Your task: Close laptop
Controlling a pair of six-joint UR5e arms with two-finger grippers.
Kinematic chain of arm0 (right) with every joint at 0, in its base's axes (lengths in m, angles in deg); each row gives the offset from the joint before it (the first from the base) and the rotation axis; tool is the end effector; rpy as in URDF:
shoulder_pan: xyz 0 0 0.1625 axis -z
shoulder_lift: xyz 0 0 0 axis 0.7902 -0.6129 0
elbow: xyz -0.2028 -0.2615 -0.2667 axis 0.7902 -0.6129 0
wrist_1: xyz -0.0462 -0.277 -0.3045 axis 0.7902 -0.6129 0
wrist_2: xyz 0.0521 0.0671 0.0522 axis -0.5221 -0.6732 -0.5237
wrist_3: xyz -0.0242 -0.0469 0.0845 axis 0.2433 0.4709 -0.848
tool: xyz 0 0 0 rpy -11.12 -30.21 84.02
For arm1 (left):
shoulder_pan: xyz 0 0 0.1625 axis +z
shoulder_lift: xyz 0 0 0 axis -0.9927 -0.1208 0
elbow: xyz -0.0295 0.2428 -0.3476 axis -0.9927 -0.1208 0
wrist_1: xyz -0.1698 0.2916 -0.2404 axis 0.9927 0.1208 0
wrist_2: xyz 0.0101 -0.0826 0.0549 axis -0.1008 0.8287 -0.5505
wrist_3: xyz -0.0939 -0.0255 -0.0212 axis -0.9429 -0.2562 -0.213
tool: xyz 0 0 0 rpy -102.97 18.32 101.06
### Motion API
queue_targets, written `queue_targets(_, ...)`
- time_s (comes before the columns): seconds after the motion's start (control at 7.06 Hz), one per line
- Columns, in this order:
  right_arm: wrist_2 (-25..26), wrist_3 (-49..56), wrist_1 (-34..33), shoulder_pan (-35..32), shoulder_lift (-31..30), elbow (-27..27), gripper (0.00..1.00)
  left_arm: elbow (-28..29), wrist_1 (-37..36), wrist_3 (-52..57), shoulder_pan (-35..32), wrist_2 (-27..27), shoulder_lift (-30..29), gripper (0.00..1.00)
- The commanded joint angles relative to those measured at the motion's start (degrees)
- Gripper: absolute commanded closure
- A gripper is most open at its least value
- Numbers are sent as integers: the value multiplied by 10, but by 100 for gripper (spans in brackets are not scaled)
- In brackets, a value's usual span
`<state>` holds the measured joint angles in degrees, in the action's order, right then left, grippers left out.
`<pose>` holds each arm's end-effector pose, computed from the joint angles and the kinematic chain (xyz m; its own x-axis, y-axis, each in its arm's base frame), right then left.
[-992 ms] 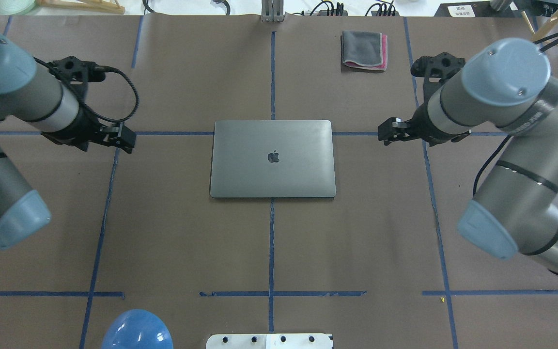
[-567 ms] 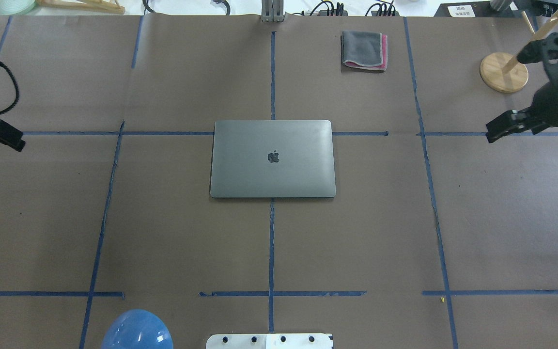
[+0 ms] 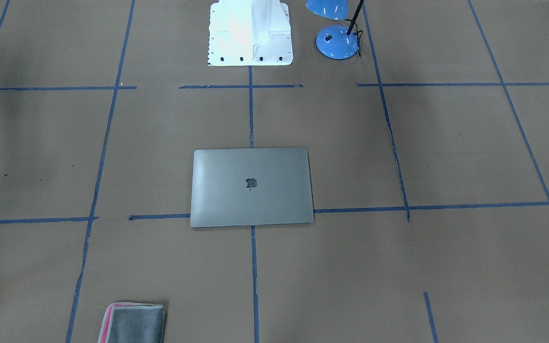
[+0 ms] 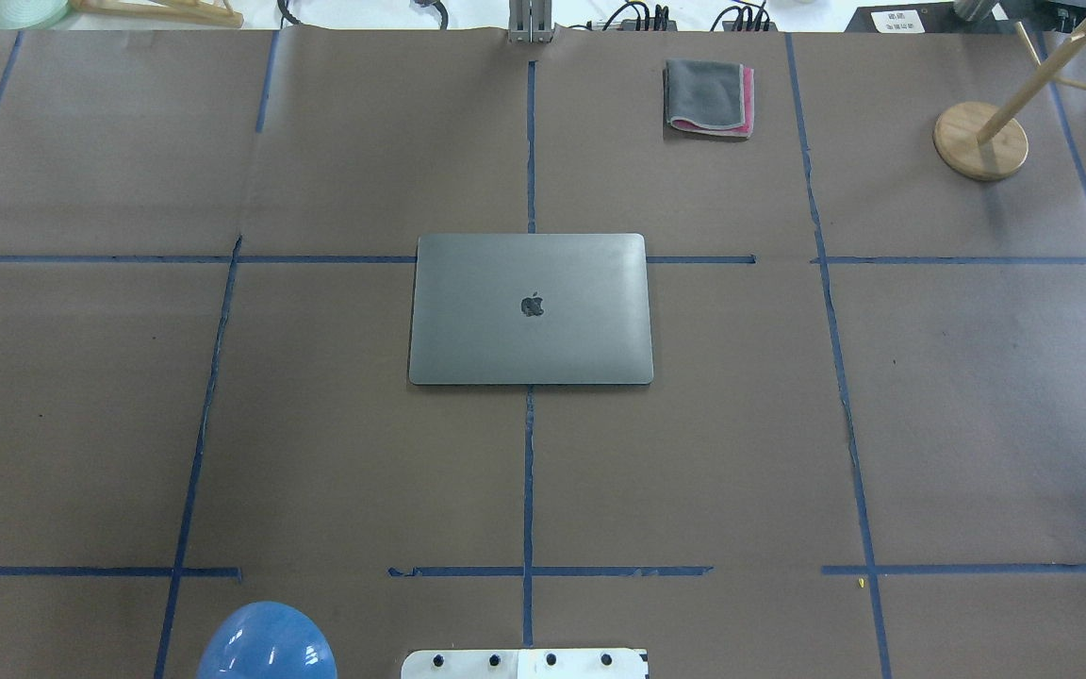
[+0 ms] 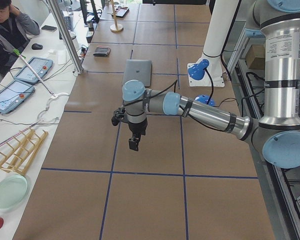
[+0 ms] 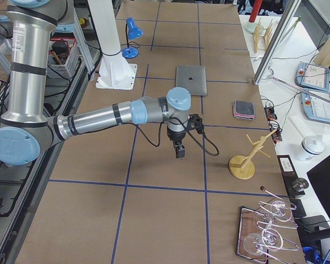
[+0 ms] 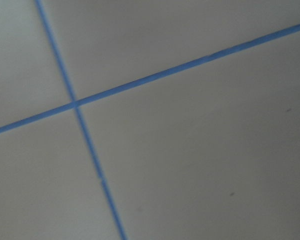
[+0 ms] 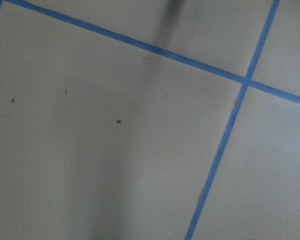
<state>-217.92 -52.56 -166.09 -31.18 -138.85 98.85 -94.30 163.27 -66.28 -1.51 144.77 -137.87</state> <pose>0.0162 -0.4223 0.5692 0.6819 -0.3218 0.6568 0.2392 0.9468 0.2155 -0.0282 -0.4352 0.5597 0.7393 0.2360 -0.6306 -0.2019 0.9712 0.1267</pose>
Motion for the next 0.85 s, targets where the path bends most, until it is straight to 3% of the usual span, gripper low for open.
queue_targets(0.0, -31, 72, 4, -75, -28, -67, 1, 47, 14, 23, -45, 30, 56, 0)
queue_targets(0.71, -29, 10, 5, -75, -30, -61, 1, 99, 26, 22, -46, 67, 57, 0)
